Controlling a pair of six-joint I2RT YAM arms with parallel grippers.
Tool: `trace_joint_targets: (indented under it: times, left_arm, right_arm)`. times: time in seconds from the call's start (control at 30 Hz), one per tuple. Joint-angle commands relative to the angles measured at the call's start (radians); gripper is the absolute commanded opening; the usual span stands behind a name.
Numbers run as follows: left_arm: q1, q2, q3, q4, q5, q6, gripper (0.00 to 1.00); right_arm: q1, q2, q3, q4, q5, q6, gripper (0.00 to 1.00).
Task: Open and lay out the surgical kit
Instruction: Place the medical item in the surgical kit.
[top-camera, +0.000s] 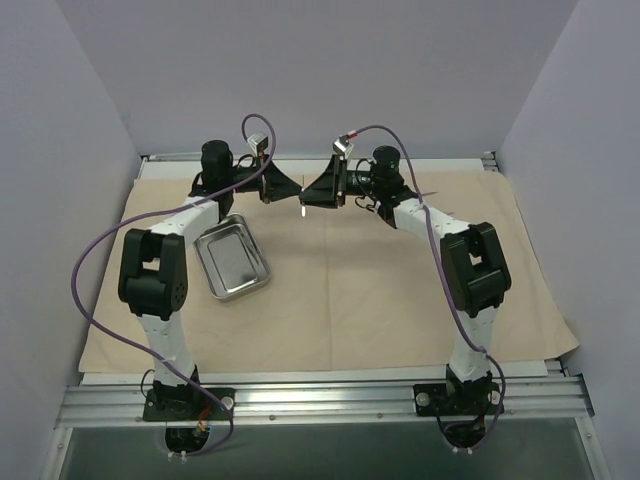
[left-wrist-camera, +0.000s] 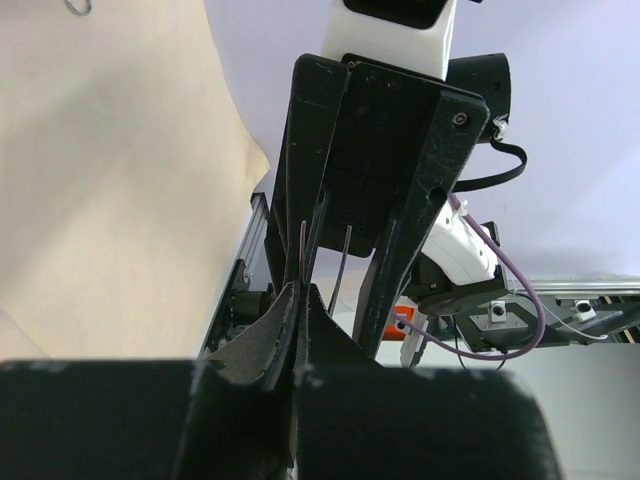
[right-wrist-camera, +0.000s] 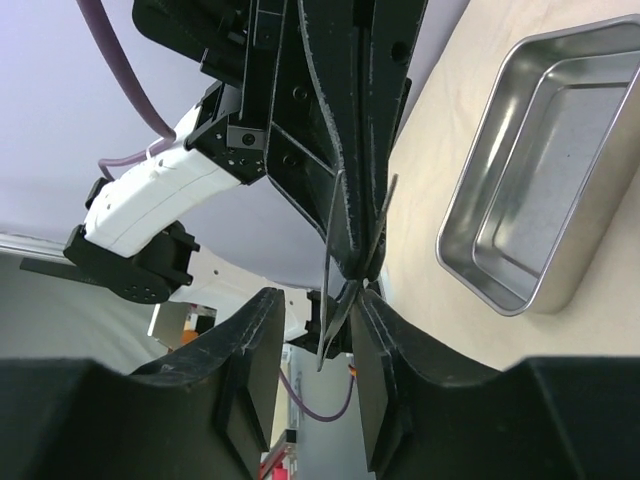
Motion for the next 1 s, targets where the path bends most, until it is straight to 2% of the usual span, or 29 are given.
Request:
trace_joint_targets:
  times: [0.0,0.27,0.37,0.4,0.43,0.47,0.53,0.57,0.63,0.67,0.7,0.73,0.77,0.8,0.83,0.87,0.9,0.93,0.97]
  left_arm:
    - [-0.005,0.011,0.057,0.067,0.008,-0.001,0.02]
    - [-0.005,0.025,0.059,0.087,0.01,-0.018,0.02]
    - [-0.003,0.029,0.063,0.086,0.011,-0.019,0.03]
    - [-0.003,0.029,0.065,0.081,0.01,-0.018,0.08]
    - [-0.002,0.025,0.066,0.072,0.002,-0.013,0.16]
    - [0.0,0.02,0.065,0.057,-0.004,0.008,0.38]
    - [0.015,0.011,0.065,-0.021,-0.015,0.052,0.55]
    - [0.026,-0.007,0.076,-0.081,-0.042,0.148,0.92]
    - [0.082,-0.03,0.105,-0.37,-0.096,0.305,0.94]
    - [0.105,-0.055,0.128,-0.517,-0.14,0.493,0.94]
    - [0.13,-0.064,0.187,-0.751,-0.247,0.577,0.94]
    - [0.171,-0.073,0.216,-0.854,-0.315,0.659,0.94]
    - [0.185,-0.105,0.238,-0.938,-0.39,0.782,0.94]
    - [0.193,-0.128,0.255,-1.022,-0.533,0.828,0.94]
    - [0.192,-0.167,0.263,-1.061,-0.612,0.919,0.94]
    - [0.186,-0.185,0.266,-1.127,-0.686,0.947,0.94]
    - [0.176,-0.207,0.261,-1.137,-0.808,0.964,0.94]
    - [0.167,-0.254,0.225,-1.134,-0.846,0.991,0.94]
    - [0.149,-0.276,0.199,-1.114,-0.873,1.001,0.94]
  right_arm:
    - [0.005,-0.019,0.027,0.123,-0.046,0.049,0.32]
    - [0.005,-0.011,0.027,0.123,-0.049,0.057,0.21]
    - [0.005,-0.008,0.029,0.123,-0.049,0.06,0.06]
    - [0.005,-0.006,0.03,0.122,-0.048,0.06,0.02]
    - [0.005,-0.006,0.032,0.116,-0.046,0.057,0.0]
    - [0.005,-0.005,0.035,0.102,-0.043,0.049,0.0]
    - [-0.004,-0.009,0.044,0.041,-0.031,0.021,0.0]
    - [-0.007,-0.011,0.046,0.013,-0.025,-0.011,0.0]
    - [-0.032,-0.017,0.05,-0.08,-0.011,-0.049,0.0]
    - [-0.042,-0.022,0.05,-0.116,0.009,-0.087,0.0]
    - [-0.052,-0.028,0.049,-0.145,0.018,-0.107,0.0]
    - [-0.062,-0.032,0.058,-0.277,0.035,-0.146,0.0]
    - [-0.088,-0.034,0.067,-0.374,0.085,-0.198,0.0]
    - [-0.102,-0.044,0.07,-0.442,0.104,-0.279,0.0]
    - [-0.112,-0.052,0.063,-0.496,0.127,-0.288,0.0]
    - [-0.14,-0.058,0.053,-0.554,0.204,-0.304,0.0]
    - [-0.156,-0.066,0.05,-0.611,0.229,-0.319,0.0]
    - [-0.164,-0.072,0.04,-0.605,0.237,-0.307,0.0]
    - [-0.18,-0.078,0.056,-0.656,0.338,-0.312,0.0]
